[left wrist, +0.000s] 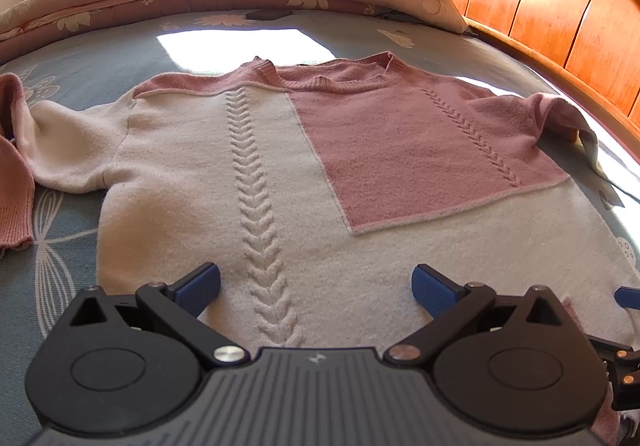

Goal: Fold clothes

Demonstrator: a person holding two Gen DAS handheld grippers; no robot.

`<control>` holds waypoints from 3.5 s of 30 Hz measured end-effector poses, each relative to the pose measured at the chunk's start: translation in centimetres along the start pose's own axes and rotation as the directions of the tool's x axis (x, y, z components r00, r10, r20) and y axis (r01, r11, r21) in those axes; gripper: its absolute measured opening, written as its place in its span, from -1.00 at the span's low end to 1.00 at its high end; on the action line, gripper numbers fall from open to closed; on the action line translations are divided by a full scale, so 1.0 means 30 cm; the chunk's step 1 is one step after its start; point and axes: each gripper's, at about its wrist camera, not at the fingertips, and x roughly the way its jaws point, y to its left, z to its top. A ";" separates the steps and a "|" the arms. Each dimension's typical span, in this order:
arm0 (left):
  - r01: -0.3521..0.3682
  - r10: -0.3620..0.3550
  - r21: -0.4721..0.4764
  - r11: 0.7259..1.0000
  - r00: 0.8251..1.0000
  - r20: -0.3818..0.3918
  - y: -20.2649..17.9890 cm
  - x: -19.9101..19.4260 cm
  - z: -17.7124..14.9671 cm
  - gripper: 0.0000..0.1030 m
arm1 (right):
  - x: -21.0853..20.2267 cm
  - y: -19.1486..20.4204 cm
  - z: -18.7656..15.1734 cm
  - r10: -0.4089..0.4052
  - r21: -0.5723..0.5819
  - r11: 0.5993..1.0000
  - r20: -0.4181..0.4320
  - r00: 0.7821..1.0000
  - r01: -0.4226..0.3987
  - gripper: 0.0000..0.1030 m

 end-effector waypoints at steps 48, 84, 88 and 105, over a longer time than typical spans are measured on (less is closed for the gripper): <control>-0.111 0.111 -0.039 0.993 0.994 0.017 -0.018 -0.140 -0.149 0.99 | 0.019 -0.068 -0.009 0.058 -0.061 0.997 0.084 0.995 -0.053 1.00; 0.218 -0.193 -0.283 0.934 0.975 0.112 0.200 -0.006 0.100 0.99 | -0.014 -0.053 -0.018 0.037 -0.090 0.995 0.055 0.998 -0.032 1.00; 0.094 -0.056 -0.309 0.947 0.990 0.128 0.307 0.077 0.108 0.98 | -0.018 -0.056 -0.018 0.045 -0.097 0.994 0.048 0.998 -0.040 1.00; 0.089 -0.074 -0.326 0.941 0.996 0.058 0.406 0.182 0.234 0.93 | -0.021 -0.061 -0.019 0.062 -0.119 0.991 0.034 0.997 -0.058 1.00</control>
